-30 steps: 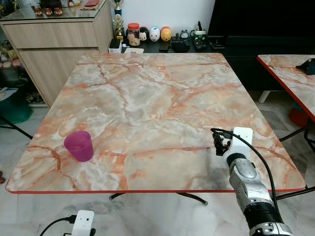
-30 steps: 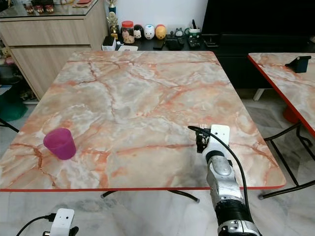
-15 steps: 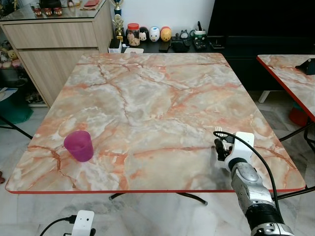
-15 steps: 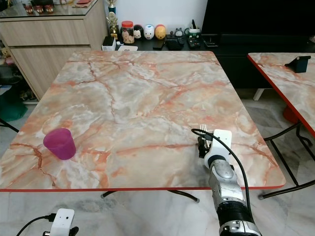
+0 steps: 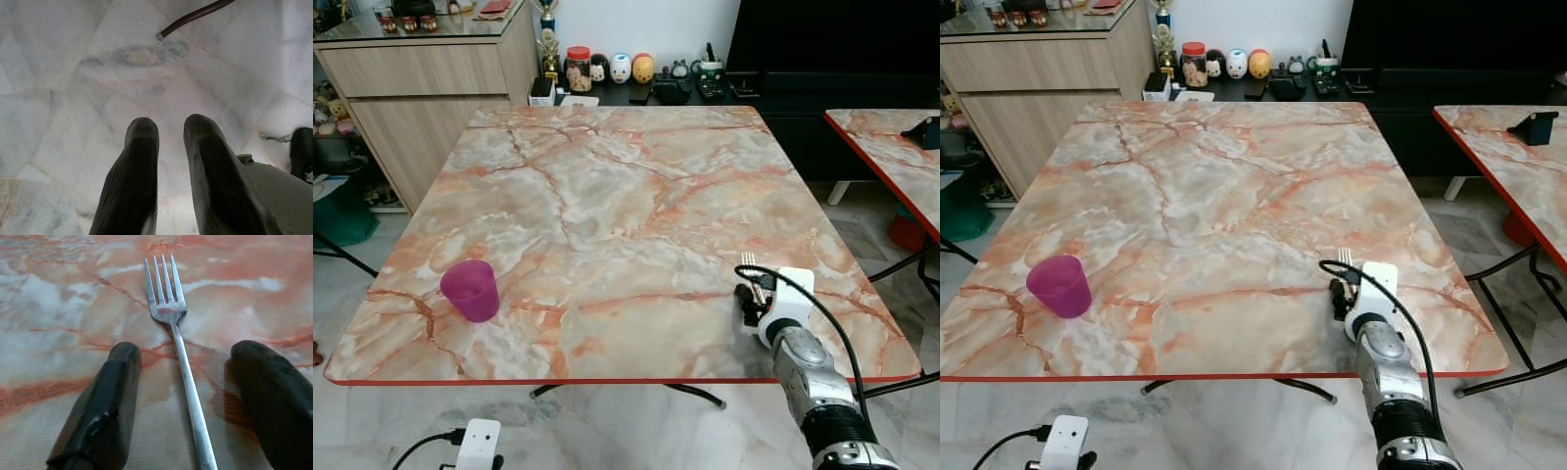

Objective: Setting the table

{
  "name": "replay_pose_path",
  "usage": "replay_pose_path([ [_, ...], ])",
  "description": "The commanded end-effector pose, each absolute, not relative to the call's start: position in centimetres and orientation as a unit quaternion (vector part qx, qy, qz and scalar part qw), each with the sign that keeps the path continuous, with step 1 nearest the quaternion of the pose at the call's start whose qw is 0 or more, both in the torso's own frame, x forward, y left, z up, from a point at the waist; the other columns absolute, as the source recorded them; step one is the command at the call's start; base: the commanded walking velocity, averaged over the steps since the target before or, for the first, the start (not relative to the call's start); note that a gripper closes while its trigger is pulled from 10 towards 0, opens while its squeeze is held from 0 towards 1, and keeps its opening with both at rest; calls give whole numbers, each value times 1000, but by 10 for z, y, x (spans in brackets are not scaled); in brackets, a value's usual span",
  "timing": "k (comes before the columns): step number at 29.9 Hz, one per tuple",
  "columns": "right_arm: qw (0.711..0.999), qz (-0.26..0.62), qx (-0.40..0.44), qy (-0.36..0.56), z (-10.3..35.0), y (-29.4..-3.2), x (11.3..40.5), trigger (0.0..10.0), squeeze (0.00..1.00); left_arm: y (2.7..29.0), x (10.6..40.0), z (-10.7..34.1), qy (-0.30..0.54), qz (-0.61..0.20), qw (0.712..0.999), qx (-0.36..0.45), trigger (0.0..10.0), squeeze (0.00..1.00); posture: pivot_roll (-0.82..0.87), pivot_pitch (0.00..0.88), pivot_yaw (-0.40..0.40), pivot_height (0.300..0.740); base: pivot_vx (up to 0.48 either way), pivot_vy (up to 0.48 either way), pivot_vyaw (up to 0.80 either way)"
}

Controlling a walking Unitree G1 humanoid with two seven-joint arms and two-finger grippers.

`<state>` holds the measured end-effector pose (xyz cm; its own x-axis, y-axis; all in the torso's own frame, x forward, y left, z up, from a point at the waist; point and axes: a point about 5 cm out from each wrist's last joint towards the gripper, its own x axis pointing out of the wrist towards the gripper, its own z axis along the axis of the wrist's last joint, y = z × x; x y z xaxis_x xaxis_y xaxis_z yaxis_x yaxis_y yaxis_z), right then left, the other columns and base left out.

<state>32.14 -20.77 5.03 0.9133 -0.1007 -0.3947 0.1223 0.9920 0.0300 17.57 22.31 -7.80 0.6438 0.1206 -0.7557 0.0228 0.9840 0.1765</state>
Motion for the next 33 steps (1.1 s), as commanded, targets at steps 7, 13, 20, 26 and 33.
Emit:
replay_pose_path([
  [7, 970, -42, 29, 236, 38, -203, 316, 0, 0, 222, 171, -81, 431, 19, 898, 85, 10000, 0, 49, 0, -24, 731, 0, 0, 0],
  [13, 971, -34, 29, 236, 39, -200, 317, 0, 0, 222, 171, -81, 432, 20, 898, 84, 10000, 0, 53, 0, -24, 731, 0, 0, 0],
  [20, 971, -29, 28, 235, 39, -197, 318, 0, 0, 222, 172, -81, 431, 19, 898, 83, 10000, 0, 54, 0, -25, 731, 0, 0, 0],
  [26, 971, -24, 29, 234, 39, -195, 318, 0, 0, 221, 172, -81, 431, 19, 898, 84, 10000, 0, 56, 0, -26, 731, 0, 0, 0],
  [33, 972, -22, 22, 232, 40, -195, 319, 0, 0, 221, 172, -80, 430, 19, 899, 85, 10000, 0, 58, 0, -27, 731, 0, 0, 0],
])
